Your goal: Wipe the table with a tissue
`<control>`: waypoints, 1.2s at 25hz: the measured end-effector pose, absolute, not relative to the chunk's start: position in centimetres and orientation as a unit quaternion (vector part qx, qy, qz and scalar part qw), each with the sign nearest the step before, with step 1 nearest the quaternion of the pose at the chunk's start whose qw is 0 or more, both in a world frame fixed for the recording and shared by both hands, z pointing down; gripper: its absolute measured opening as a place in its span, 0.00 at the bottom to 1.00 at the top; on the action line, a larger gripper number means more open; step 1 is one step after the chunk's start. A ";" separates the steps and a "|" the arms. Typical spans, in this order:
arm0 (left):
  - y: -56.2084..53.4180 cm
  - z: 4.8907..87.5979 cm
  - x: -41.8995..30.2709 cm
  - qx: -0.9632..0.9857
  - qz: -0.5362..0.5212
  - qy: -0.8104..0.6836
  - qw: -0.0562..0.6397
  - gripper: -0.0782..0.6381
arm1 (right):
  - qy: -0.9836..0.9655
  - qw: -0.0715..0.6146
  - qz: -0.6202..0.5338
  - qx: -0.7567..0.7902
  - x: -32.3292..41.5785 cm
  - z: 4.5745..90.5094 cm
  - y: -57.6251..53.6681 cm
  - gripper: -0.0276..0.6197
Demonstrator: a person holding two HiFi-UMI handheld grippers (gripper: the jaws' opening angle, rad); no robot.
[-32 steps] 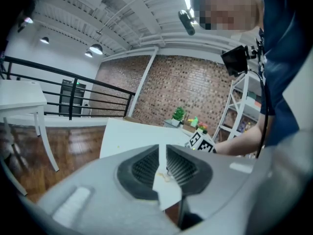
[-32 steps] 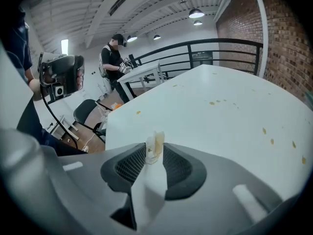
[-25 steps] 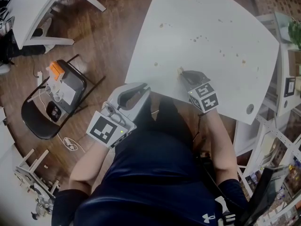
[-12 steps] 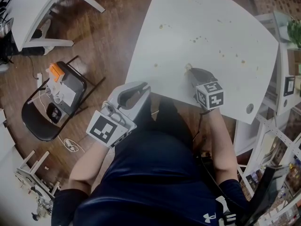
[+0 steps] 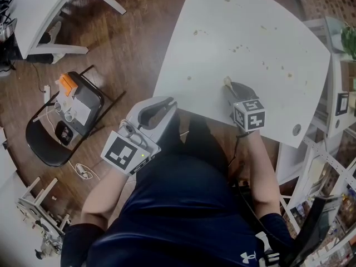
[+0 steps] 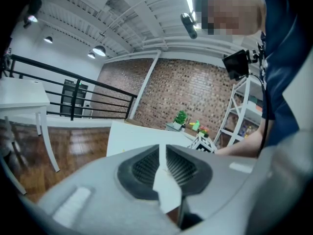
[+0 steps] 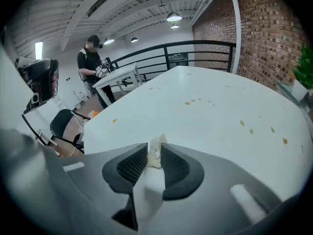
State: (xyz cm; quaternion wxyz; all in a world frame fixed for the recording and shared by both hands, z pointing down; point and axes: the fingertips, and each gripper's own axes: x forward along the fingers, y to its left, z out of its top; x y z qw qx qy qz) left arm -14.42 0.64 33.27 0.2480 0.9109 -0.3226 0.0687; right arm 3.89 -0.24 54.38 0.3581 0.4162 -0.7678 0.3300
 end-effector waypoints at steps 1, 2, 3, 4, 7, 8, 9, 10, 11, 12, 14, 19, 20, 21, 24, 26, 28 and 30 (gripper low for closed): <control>0.6 33.2 -14.5 0.911 0.067 -0.323 0.248 0.17 | -0.767 0.357 0.329 0.420 3.9 54.4 -0.4 0.18; 0.6 33.2 -14.6 0.911 0.066 -0.323 0.248 0.17 | -0.766 0.357 0.327 0.423 3.9 54.3 -0.6 0.17; 0.6 33.2 -14.8 0.911 0.066 -0.323 0.248 0.17 | -0.765 0.358 0.326 0.425 3.7 54.4 -0.8 0.17; 0.6 33.2 -15.0 0.911 0.065 -0.324 0.248 0.17 | -0.765 0.357 0.326 0.424 3.5 54.4 -0.9 0.16; 0.6 33.3 -15.9 0.909 0.065 -0.328 0.250 0.17 | -0.772 0.359 0.329 0.410 2.0 54.4 -1.1 0.16; 0.5 33.3 -16.1 0.908 0.065 -0.330 0.250 0.17 | -0.775 0.361 0.329 0.402 1.3 54.4 -1.0 0.16; 0.4 33.4 -16.4 0.907 0.064 -0.331 0.251 0.17 | -0.778 0.363 0.328 0.395 0.5 54.4 -0.8 0.16; 0.4 33.4 -16.7 0.907 0.063 -0.333 0.251 0.17 | -0.781 0.365 0.326 0.388 -0.3 54.4 -0.6 0.16; 0.3 33.4 -17.0 0.906 0.062 -0.334 0.251 0.17 | -0.784 0.366 0.324 0.383 -1.1 54.5 -0.4 0.16; 0.3 33.4 -17.3 0.906 0.061 -0.335 0.251 0.17 | -0.786 0.367 0.323 0.379 -1.8 54.5 -0.2 0.16; 0.2 33.4 -17.8 0.906 0.059 -0.336 0.251 0.17 | -0.789 0.367 0.320 0.374 -3.1 54.5 -0.1 0.16; -0.1 33.4 -19.2 0.903 0.056 -0.344 0.253 0.17 | -0.799 0.366 0.317 0.356 -6.0 54.6 -0.6 0.16; -0.2 33.4 -19.6 0.902 0.056 -0.346 0.253 0.17 | -0.801 0.368 0.315 0.352 -6.6 54.6 -0.8 0.16; -0.3 33.4 -20.0 0.901 0.055 -0.348 0.253 0.17 | -0.803 0.369 0.313 0.348 -7.3 54.6 -1.0 0.16; -0.5 33.4 -21.2 0.898 0.053 -0.356 0.254 0.17 | -0.808 0.373 0.308 0.336 -8.9 54.6 -1.6 0.16; -0.6 33.5 -21.9 0.896 0.053 -0.361 0.255 0.17 | -0.811 0.375 0.305 0.330 -9.6 54.6 -1.8 0.16; -0.7 33.6 -22.5 0.893 0.053 -0.366 0.256 0.17 | -0.813 0.377 0.303 0.324 -10.3 54.6 -2.0 0.16; -0.8 33.8 -22.9 0.891 0.051 -0.369 0.258 0.17 | -0.816 0.379 0.301 0.315 -11.1 54.6 -1.9 0.16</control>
